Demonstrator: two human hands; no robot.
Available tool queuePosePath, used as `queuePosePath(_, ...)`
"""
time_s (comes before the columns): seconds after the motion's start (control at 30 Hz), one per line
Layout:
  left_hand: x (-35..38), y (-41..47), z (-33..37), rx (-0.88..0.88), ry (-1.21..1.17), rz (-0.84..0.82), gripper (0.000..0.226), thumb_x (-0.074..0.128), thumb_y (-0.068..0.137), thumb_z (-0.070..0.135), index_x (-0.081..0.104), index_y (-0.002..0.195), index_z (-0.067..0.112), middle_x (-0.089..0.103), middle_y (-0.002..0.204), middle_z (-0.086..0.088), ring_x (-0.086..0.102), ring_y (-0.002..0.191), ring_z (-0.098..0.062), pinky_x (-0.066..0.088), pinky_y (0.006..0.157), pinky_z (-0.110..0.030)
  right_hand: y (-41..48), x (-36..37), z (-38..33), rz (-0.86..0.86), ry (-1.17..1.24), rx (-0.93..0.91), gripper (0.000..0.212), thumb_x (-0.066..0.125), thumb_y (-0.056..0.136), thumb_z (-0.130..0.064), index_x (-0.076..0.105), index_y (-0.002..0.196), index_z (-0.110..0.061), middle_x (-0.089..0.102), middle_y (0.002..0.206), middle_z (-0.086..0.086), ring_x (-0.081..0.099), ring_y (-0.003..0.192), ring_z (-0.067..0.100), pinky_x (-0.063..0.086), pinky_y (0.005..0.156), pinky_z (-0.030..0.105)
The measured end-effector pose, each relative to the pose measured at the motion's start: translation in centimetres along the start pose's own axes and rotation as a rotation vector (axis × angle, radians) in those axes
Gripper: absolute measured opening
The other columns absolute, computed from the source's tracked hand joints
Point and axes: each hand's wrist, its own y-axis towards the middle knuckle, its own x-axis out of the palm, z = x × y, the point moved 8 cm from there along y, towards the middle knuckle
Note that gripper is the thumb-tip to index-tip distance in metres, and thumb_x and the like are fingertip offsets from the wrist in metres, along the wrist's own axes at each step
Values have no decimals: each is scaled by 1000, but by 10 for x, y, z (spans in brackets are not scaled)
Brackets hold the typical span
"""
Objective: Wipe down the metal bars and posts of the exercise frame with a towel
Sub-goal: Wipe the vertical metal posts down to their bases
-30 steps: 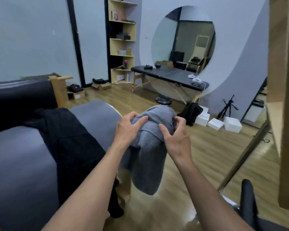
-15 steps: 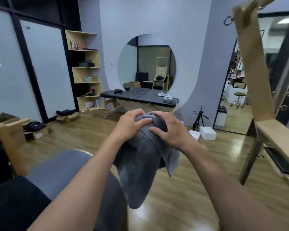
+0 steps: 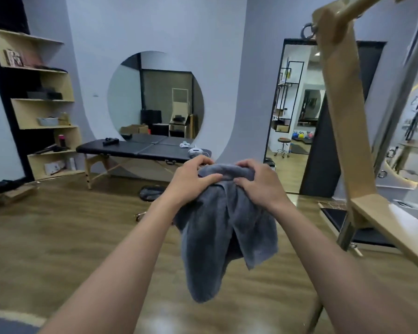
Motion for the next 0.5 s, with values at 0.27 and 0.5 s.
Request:
queuePosePath(0.27, 54, 125, -37, -9, -51, -49, 63, 76, 73, 55, 56, 123, 21, 62, 119, 2, 57, 108, -15, 45, 95, -32, 107, -17, 56, 118, -26, 11, 22, 68, 89, -19, 63, 108, -27, 62, 101, -10, 59, 103, 16, 46, 90, 29)
queuePosePath(0.5, 86, 240, -51, 120, -104, -57, 26, 75, 82, 29, 59, 102, 22, 66, 101, -3, 61, 98, -23, 48, 91, -40, 191, -19, 85, 156, -449, -8, 25, 70, 85, -37, 55, 103, -27, 65, 101, 1, 59, 91, 23, 41, 73, 30)
